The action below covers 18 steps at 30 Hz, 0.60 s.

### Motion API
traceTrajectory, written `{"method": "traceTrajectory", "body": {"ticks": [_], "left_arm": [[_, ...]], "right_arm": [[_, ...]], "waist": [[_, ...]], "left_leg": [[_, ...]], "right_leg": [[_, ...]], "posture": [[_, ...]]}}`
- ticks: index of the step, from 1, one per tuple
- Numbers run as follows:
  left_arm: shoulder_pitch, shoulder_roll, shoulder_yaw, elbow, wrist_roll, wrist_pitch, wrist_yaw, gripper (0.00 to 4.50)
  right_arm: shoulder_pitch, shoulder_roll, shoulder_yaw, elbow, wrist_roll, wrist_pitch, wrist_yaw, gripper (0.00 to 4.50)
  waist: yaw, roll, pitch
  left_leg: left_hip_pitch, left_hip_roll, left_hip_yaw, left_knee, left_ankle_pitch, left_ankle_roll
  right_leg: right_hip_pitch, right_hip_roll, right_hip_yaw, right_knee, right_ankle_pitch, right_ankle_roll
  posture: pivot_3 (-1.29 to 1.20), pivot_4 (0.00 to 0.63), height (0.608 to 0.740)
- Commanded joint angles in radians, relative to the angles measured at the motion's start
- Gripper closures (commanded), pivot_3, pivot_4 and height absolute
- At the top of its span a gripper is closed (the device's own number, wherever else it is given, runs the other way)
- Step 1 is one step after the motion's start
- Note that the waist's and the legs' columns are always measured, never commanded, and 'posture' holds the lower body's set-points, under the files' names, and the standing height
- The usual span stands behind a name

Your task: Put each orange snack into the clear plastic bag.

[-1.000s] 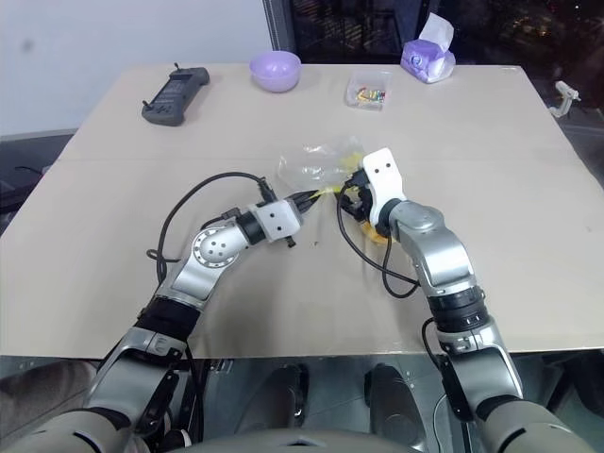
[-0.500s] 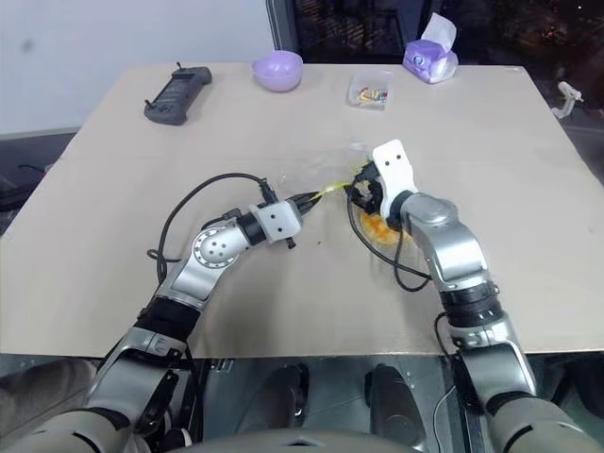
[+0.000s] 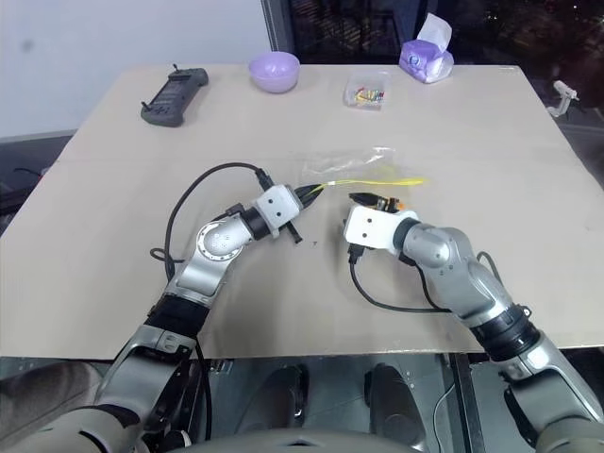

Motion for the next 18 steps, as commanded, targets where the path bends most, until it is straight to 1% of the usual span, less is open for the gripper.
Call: {"method": "traceTrajectory", "body": {"ticks": [1,6,18], "left_arm": [[-0.011,0.007,0.006,-0.045,-0.008,-0.001,-0.007,4.50],[-0.008,0.009,0.005,-0.047,-0.009,0.004,-0.011,4.50],[-0.013,0.007,0.005,-0.044,0.000,0.009,-0.003,4.50]], "right_arm": [[-0.031,0.023,-0.004,0.010,-0.070,-0.046,-0.036,1.95],[-0.039,0.022,-0.022,0.034,-0.132,-0.093,-0.054,1.95],[-0.037,0.046,-0.030,0.029,-0.151,-0.157,-0.040,1.95]], "waist": [[0.001,0.000,0.000],[0.003,0.000,0.000],[0.001,0.000,0.000]], "left_leg": [[0.000,0.000,0.000,0.000,0.000,0.000],[-0.001,0.000,0.000,0.000,0.000,0.000],[-0.001,0.000,0.000,0.000,0.000,0.000]], "right_leg": [[0.000,0.000,0.000,0.000,0.000,0.000],[0.000,0.000,0.000,-0.001,0.000,0.000],[0.000,0.000,0.000,-0.001,0.000,0.000]], "posture": [[0.00,0.150,0.740],[0.00,0.150,0.740],[0.00,0.150,0.740]]}}
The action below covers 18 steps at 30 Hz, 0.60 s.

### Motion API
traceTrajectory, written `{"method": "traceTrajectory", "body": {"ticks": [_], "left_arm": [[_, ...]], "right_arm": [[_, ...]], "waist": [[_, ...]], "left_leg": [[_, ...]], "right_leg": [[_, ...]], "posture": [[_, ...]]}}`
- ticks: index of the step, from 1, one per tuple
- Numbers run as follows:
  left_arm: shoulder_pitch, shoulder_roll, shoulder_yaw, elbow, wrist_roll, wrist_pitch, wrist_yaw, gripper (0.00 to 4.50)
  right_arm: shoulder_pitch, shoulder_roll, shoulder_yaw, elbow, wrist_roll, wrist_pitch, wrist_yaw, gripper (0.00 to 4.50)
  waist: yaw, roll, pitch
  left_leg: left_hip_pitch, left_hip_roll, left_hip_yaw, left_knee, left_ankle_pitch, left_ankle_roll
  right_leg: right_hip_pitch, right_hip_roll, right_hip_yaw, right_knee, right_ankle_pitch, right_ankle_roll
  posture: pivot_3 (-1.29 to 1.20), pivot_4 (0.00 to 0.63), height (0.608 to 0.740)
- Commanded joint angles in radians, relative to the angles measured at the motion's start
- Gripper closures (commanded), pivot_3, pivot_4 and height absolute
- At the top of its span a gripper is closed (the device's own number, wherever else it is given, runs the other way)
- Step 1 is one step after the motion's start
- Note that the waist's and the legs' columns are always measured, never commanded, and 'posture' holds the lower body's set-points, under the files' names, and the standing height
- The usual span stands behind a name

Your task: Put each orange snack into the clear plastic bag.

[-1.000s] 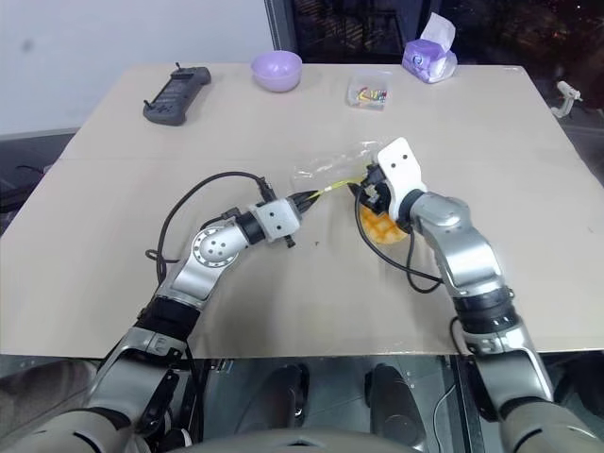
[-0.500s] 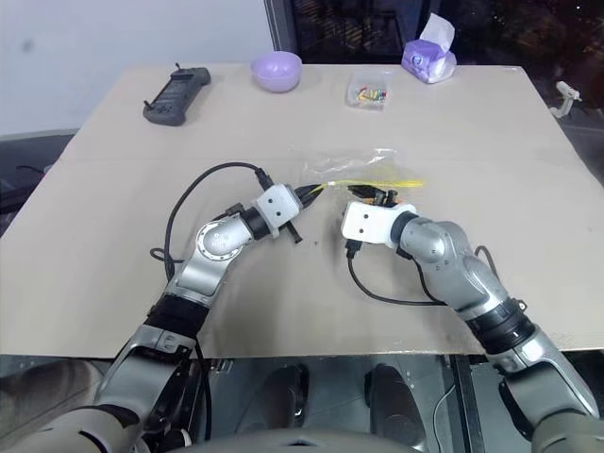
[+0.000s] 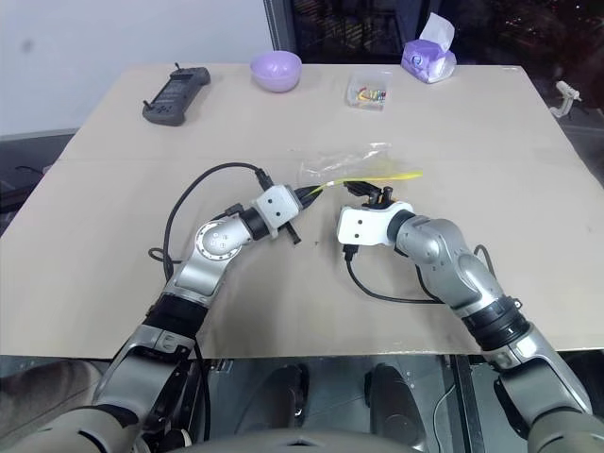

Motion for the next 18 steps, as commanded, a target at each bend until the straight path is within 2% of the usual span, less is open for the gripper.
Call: {"method": "traceTrajectory", "body": {"ticks": [1,18], "left_arm": [[-0.014,0.000,0.006,-0.043,-0.001,-0.003,0.008,4.50],[-0.009,-0.004,0.000,-0.059,-0.005,-0.014,0.003,4.50]], "right_arm": [[-0.019,0.011,-0.026,-0.028,-0.005,-0.024,-0.002,1.95],[-0.014,0.029,-0.036,0.012,-0.030,-0.009,0.010,1.95]], "waist": [[0.000,0.000,0.000],[0.000,0.000,0.000]], "left_leg": [[0.000,0.000,0.000,0.000,0.000,0.000],[0.000,0.000,0.000,0.000,0.000,0.000]], "right_leg": [[0.000,0.000,0.000,0.000,0.000,0.000],[0.000,0.000,0.000,0.000,0.000,0.000]], "posture": [[0.00,0.150,0.740],[0.00,0.150,0.740]]}}
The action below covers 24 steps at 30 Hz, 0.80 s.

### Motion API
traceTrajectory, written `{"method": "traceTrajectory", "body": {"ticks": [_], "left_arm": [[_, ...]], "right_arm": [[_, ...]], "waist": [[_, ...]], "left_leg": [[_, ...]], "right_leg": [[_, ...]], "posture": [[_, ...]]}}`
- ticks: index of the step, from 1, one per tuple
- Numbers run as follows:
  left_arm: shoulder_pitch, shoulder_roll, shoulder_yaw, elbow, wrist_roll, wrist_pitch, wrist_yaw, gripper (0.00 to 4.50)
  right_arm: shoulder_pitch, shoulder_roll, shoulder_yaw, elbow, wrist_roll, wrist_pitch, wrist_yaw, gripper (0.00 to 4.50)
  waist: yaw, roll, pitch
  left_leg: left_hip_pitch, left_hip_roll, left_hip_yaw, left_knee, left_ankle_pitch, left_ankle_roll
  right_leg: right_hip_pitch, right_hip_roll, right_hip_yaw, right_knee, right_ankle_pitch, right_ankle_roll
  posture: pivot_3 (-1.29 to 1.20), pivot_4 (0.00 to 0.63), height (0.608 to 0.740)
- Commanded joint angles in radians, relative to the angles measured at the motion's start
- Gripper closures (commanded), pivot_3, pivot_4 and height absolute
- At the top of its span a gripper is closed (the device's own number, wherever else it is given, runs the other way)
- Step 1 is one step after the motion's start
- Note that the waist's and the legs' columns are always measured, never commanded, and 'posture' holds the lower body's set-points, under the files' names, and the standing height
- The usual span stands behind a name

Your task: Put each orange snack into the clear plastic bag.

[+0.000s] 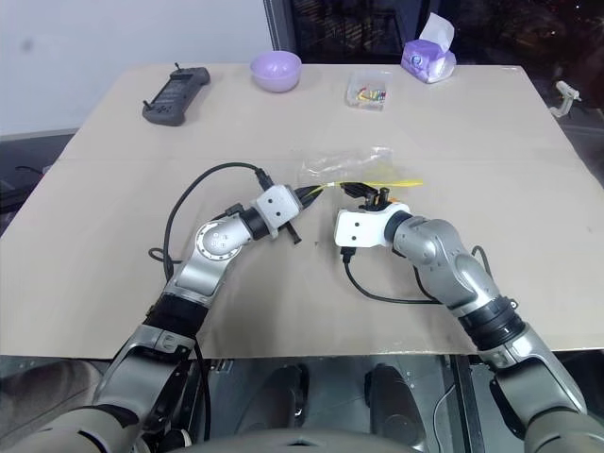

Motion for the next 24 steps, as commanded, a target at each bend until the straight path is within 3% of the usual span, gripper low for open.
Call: {"method": "traceTrajectory", "body": {"ticks": [1,24], "left_arm": [[-0.009,-0.003,-0.001,-0.059,-0.005,-0.016,-0.001,4.50],[0.012,0.059,-0.045,-0.046,0.048,-0.091,-0.049,4.50]], "right_arm": [[-0.014,0.009,-0.032,-0.010,0.002,0.009,0.000,1.95],[-0.022,0.018,-0.041,0.002,-0.002,0.025,0.007,1.95]], "waist": [[0.000,0.000,0.000],[0.000,0.000,0.000]], "left_leg": [[0.000,0.000,0.000,0.000,0.000,0.000],[0.000,0.000,0.000,0.000,0.000,0.000]], "right_leg": [[0.000,0.000,0.000,0.000,0.000,0.000],[0.000,0.000,0.000,0.000,0.000,0.000]], "posture": [[0.00,0.150,0.740],[0.00,0.150,0.740]]}}
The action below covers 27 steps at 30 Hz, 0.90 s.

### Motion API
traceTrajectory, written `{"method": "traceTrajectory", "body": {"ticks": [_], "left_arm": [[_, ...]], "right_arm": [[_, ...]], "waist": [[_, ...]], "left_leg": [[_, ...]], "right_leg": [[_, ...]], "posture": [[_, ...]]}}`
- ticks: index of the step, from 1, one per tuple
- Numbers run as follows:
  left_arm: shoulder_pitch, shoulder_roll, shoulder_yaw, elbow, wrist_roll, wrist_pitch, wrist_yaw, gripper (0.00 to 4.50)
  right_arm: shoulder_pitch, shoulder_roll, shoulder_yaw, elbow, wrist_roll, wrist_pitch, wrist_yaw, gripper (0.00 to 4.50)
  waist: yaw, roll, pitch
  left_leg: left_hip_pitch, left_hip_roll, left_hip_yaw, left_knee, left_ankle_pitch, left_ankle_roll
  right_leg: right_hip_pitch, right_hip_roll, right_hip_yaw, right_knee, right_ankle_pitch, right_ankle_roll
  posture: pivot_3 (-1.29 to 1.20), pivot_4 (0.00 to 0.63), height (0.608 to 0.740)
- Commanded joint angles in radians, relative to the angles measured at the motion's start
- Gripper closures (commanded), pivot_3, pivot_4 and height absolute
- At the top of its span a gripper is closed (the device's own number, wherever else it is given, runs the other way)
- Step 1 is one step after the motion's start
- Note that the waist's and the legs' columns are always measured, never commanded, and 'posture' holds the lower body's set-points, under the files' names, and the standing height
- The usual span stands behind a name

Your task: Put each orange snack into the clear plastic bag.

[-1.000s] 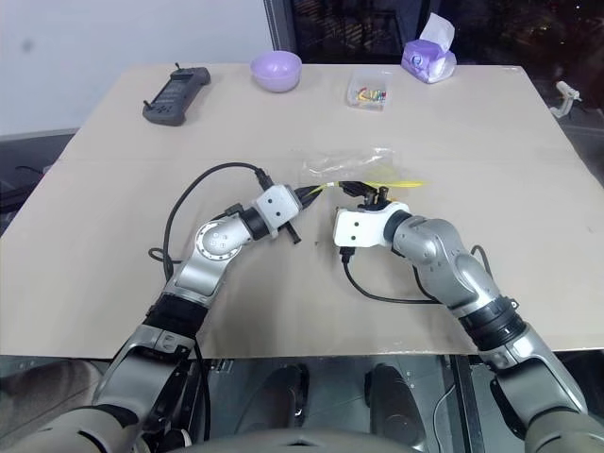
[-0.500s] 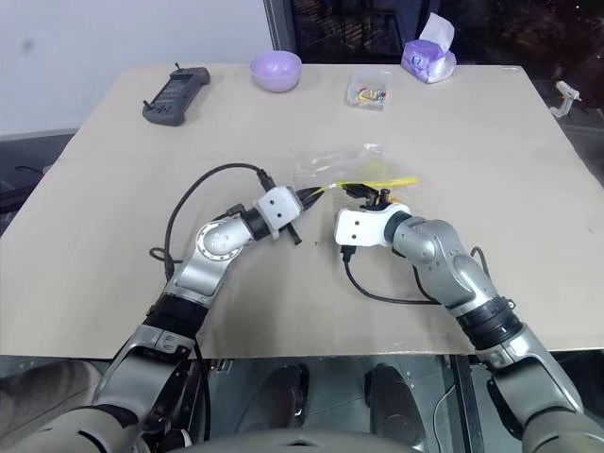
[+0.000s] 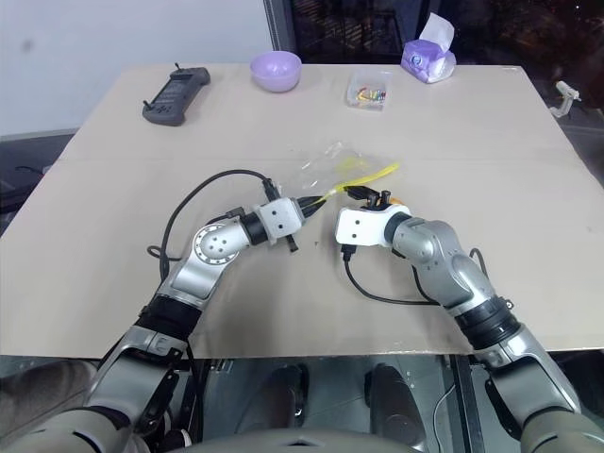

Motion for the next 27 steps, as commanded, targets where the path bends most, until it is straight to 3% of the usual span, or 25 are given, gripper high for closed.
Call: {"method": "traceTrajectory", "body": {"ticks": [1,27], "left_arm": [[0.001,0.009,-0.006,-0.025,0.003,-0.031,-0.005,4.50],[0.017,0.015,-0.023,-0.029,0.010,-0.040,-0.032,4.50]], "right_arm": [[-0.024,-0.003,-0.034,-0.027,-0.004,-0.015,-0.013,1.95],[-0.035,-0.013,-0.033,-0.007,-0.023,-0.038,-0.010,1.95]], "waist": [[0.000,0.000,0.000],[0.000,0.000,0.000]], "left_leg": [[0.000,0.000,0.000,0.000,0.000,0.000],[0.000,0.000,0.000,0.000,0.000,0.000]], "right_leg": [[0.000,0.000,0.000,0.000,0.000,0.000],[0.000,0.000,0.000,0.000,0.000,0.000]], "posture": [[0.00,0.150,0.740],[0.00,0.150,0.740]]}}
